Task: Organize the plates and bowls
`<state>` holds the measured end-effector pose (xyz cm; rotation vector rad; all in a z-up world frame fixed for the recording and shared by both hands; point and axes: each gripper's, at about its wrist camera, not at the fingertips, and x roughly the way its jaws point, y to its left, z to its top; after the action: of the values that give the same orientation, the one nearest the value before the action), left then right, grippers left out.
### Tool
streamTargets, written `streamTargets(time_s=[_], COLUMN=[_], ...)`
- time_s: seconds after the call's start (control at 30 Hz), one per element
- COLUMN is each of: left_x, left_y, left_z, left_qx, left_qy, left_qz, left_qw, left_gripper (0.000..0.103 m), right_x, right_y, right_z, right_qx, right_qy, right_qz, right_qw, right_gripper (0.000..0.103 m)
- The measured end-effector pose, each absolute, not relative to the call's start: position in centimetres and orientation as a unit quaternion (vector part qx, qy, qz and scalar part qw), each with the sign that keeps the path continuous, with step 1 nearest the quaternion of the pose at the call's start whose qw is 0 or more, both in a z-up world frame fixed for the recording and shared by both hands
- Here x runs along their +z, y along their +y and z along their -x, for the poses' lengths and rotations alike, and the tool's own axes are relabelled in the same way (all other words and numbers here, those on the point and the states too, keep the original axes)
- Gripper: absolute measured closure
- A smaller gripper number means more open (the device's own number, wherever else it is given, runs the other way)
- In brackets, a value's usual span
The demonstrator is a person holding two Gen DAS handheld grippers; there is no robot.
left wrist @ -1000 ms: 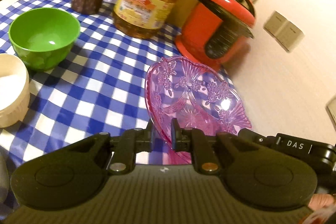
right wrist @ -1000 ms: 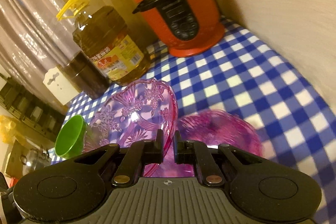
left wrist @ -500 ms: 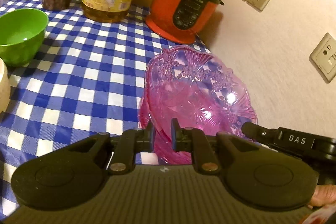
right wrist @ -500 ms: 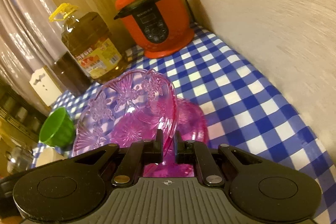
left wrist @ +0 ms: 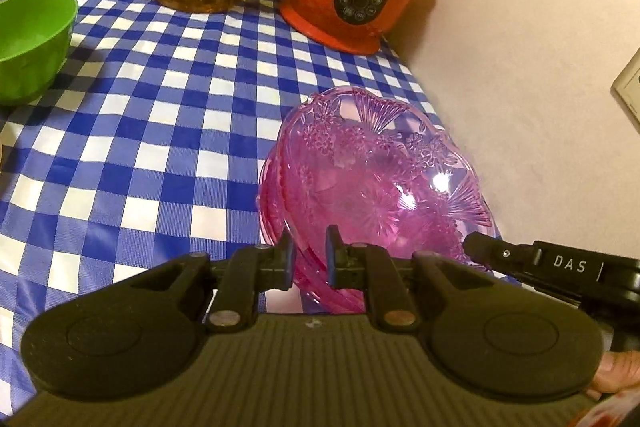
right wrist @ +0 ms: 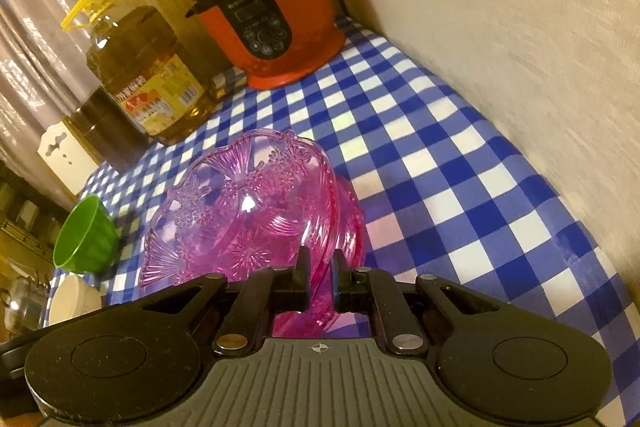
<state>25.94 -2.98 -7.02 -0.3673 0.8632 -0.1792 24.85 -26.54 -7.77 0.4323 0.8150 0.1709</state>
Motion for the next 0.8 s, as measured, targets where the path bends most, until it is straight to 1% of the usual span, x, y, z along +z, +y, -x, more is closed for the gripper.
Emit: streamTargets(time_s=[0.6, 0.8], left_x=[-7.17, -6.88], left_y=[-3.47, -3.84], left_z=[-26.44, -26.41], left_qx=[-0.085, -0.088], left_qy=[0.420, 0.413], left_qz=[0.164, 0.143], left_qw=[0.889, 0.895], left_gripper=[0.090, 0.088], right_x=[-8.00, -8.09], right_y=[-26.25, -26.32], right_z=[-25.32, -25.33], right_qx=[0.067, 0.066], right_qy=[0.398, 0.398], right_qz=[-0.203, -0.204], right_qw=[0.892, 0.892], right_gripper=[0.093, 0.093])
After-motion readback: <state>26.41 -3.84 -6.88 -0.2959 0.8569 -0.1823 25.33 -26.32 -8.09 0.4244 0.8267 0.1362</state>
